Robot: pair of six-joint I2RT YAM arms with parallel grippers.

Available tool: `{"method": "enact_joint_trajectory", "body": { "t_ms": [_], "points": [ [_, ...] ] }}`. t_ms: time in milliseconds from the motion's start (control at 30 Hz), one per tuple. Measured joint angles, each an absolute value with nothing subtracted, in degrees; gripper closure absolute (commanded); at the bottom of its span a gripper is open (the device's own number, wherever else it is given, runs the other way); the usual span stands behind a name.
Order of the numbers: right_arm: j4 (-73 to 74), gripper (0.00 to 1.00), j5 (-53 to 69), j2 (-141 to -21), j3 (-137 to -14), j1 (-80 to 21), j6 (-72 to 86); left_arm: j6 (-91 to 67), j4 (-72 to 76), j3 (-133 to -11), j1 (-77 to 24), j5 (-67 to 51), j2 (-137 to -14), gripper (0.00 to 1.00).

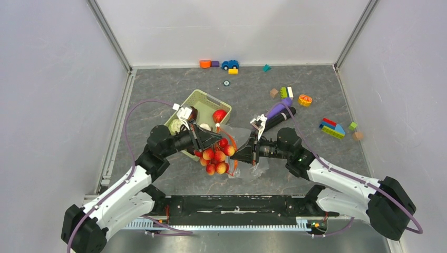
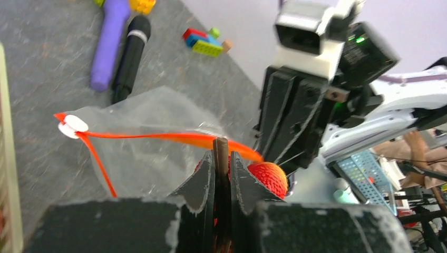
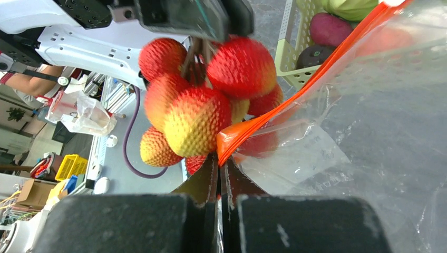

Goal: Place the food in the zip-top bag and seal the zipper

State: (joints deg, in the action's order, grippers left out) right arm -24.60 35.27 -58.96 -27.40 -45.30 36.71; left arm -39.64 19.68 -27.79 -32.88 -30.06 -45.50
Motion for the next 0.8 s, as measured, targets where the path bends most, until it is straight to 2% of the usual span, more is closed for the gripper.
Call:
{"method": "enact_joint_trajectory", "body": {
  "t_ms": [400, 800],
  "points": [
    [-25.2, 1.00, 34.0, -55.9, -27.4, -45.1, 36.7, -33.6, 6.0, -31.4, -32.9, -27.1, -48.6, 0.98],
    [-28.7, 1.00, 39.6, -59.1, -27.4, -44.9, 35.4, -33.3, 4.3, -36.8, -34.5, -27.1, -54.4, 0.98]
  ]
}}
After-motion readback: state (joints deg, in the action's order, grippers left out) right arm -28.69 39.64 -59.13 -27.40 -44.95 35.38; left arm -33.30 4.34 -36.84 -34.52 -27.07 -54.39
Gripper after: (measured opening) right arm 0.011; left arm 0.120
